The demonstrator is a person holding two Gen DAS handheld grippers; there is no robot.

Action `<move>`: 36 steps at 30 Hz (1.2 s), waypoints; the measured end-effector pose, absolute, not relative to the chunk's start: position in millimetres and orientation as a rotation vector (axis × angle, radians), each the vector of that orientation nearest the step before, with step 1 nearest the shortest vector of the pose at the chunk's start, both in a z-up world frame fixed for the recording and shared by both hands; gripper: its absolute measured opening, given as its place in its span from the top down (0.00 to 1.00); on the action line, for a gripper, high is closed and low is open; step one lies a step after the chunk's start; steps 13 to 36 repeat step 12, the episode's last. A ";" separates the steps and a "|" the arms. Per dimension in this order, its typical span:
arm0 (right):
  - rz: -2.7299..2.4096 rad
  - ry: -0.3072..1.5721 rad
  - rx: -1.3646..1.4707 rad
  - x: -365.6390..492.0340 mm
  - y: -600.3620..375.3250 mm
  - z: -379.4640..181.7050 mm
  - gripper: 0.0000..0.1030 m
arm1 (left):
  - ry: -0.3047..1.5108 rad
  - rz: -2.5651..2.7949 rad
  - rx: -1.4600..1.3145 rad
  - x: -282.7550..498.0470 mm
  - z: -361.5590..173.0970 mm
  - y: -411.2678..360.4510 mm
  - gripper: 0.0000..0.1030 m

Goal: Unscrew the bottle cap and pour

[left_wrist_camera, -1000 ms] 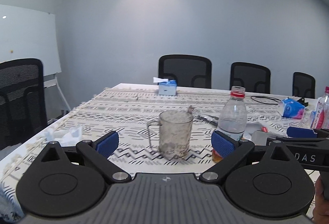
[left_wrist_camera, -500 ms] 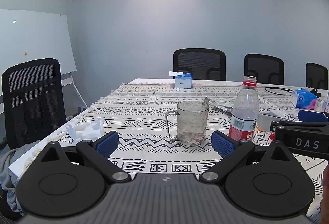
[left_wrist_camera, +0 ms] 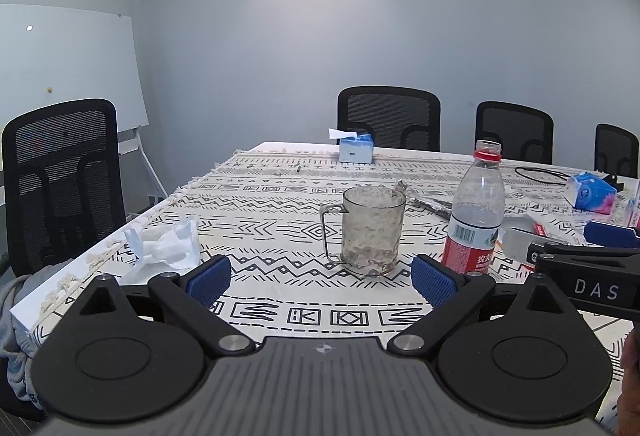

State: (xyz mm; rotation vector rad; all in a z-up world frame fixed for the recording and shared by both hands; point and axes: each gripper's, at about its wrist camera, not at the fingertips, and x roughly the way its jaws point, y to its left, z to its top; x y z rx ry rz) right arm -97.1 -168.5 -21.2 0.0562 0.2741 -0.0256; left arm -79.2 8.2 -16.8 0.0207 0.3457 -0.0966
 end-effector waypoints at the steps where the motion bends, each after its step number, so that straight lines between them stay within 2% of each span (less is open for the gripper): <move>1: -0.027 0.275 0.058 -96.4 -169.8 -20.8 0.04 | 0.340 -0.098 0.027 -80.1 -16.9 6.8 0.05; 36: -0.030 0.273 0.069 -97.2 -172.2 -22.1 0.04 | 0.319 -0.104 0.056 -84.8 -16.3 -1.4 0.05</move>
